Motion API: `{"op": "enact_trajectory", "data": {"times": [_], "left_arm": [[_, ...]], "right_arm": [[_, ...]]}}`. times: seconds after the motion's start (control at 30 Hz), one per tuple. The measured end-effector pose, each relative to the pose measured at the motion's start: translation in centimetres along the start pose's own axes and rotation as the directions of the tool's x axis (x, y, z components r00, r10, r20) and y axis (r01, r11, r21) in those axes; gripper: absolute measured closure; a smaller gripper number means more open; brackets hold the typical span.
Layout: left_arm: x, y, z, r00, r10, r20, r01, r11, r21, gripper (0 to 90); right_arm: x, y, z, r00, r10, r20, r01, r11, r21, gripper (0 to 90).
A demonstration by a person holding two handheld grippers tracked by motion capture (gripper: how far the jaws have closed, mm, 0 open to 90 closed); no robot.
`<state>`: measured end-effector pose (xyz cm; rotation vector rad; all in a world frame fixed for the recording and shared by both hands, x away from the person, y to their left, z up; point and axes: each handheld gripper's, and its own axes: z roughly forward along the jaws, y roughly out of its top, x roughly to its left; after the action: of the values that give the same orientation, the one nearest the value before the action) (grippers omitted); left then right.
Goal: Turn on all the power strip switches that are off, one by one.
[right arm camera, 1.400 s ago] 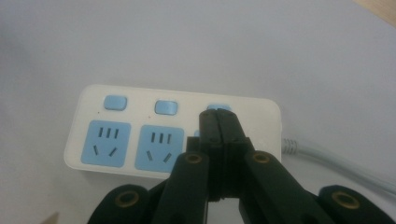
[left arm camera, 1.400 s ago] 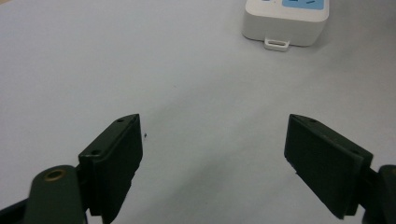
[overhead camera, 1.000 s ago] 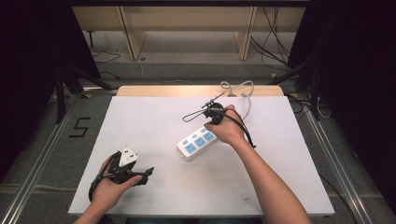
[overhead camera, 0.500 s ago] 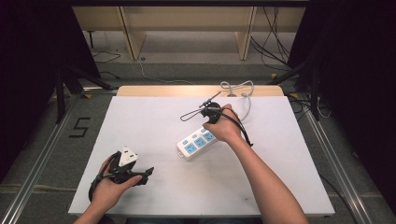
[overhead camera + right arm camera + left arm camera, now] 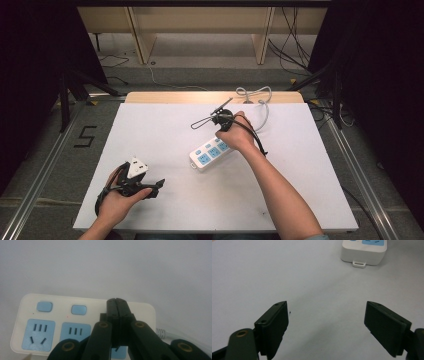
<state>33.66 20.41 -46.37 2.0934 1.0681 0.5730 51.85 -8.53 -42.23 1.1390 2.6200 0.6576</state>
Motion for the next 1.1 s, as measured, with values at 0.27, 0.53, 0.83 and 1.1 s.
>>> {"op": "enact_trajectory", "data": {"times": [0.27, 0.53, 0.83, 1.1], "left_arm": [[0.0, 0.0, 0.0, 1.0, 0.002, 0.002, -0.002, 1.0, 0.001, 19.4], [0.0, 0.0, 0.0, 1.0, 0.0, 0.001, 0.0, 1.0, 0.0, 19.4], [0.0, 0.0, 0.0, 1.0, 0.002, -0.001, -0.002, 1.0, -0.002, 19.4], [0.0, 0.0, 0.1, 1.0, 0.003, 0.002, -0.003, 1.0, 0.0, 19.5]], "right_arm": [[-0.1, 0.2, 0.5, 1.0, 0.001, 0.006, -0.001, 1.0, 0.008, 90.0], [-0.1, 0.3, 1.0, 0.9999, -0.006, 0.015, 0.006, 1.0, 0.021, 90.0], [0.1, 0.7, 1.3, 0.9997, -0.011, 0.022, 0.01, 0.999, 0.031, 90.0], [0.1, 0.7, 1.5, 0.9996, -0.013, 0.026, 0.011, 0.999, 0.046, 90.0]]}}
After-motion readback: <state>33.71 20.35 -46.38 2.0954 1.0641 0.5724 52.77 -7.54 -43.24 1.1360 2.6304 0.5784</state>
